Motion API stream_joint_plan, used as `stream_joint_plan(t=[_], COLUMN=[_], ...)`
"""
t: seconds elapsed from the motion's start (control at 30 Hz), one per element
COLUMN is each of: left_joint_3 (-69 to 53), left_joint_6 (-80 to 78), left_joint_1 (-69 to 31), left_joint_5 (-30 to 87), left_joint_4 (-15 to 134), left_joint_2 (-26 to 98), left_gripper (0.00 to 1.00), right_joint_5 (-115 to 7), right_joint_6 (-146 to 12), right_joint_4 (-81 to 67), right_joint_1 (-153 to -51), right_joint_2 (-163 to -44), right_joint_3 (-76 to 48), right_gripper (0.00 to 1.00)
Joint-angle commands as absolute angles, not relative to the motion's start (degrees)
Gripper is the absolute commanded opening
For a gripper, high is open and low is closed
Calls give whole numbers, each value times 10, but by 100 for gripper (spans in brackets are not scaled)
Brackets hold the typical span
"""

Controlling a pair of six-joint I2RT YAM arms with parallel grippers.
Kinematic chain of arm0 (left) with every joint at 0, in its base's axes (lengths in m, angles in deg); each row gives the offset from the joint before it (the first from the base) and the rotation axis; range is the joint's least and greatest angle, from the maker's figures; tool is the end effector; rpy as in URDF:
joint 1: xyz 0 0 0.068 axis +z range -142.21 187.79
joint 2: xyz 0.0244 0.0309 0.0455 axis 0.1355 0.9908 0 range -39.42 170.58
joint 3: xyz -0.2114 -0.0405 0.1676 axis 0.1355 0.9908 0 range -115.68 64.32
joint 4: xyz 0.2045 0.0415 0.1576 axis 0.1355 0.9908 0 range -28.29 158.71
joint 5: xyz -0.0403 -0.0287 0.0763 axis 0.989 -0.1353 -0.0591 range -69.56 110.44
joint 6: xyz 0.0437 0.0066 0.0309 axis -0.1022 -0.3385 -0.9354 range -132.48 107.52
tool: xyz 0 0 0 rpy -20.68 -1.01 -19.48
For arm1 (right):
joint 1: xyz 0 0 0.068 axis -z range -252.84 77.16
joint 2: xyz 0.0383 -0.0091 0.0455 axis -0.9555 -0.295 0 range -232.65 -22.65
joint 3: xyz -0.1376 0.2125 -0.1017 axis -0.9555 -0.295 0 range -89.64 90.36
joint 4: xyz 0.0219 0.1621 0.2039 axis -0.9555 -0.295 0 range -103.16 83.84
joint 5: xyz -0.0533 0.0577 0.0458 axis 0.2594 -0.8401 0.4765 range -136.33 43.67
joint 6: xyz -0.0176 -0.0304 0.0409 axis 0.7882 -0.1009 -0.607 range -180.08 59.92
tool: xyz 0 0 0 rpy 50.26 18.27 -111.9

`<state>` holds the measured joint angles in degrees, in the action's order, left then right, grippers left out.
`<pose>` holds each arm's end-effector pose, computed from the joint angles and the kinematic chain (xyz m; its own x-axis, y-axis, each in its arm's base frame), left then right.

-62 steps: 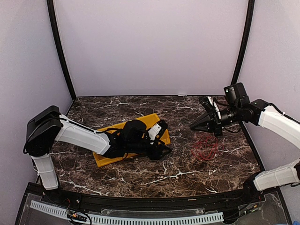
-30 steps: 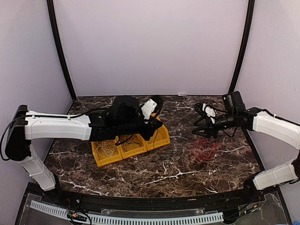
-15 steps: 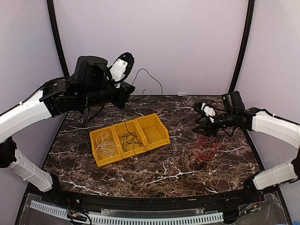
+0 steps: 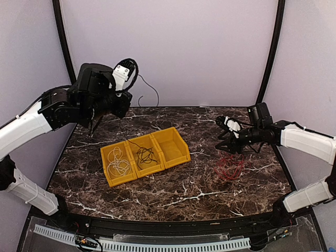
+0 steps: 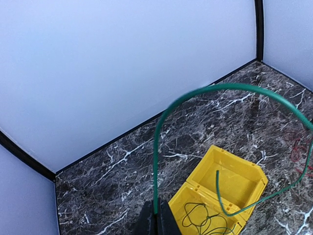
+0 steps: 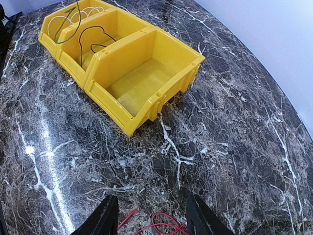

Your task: Untangle the cables

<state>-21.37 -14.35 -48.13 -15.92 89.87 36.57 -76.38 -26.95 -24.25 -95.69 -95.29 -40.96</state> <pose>0.1772 -0.2240 0.4375 -0.1660 0.2919 -0.9419 0.3575 0.9080 0.2184 0.2394 0.1202 0.2506 -0.1460 -0.5748 -0.8052 -0.9057 0.4051 -0.1249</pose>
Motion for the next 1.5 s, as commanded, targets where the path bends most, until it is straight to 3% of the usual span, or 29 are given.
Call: stream_joint_plan(t=[0.0, 0.4, 0.9, 1.2, 1.47], left_joint_3=[-161, -111, -152, -91, -33], left_joint_6=[-143, -87, -145, -134, -90], left_joint_1=[-453, -419, -385, -385, -385], left_joint_5=[-189, -141, -156, -161, -92], left_joint_4=[870, 832, 747, 729, 739], left_joint_2=[383, 456, 421, 427, 440], left_gripper=[0, 0, 0, 0, 0], right_joint_5=[-761, -755, -747, -750, -748], right_joint_6=[-262, -254, -248, -246, -243], right_joint_4=[-236, -242, -245, -247, -249], right_joint_1=[-955, -955, -955, -955, -955], right_joint_2=[-956, -961, -960, -965, -969], right_joint_3=[-413, -414, -415, -414, -414], right_gripper=[49, 50, 49, 50, 50])
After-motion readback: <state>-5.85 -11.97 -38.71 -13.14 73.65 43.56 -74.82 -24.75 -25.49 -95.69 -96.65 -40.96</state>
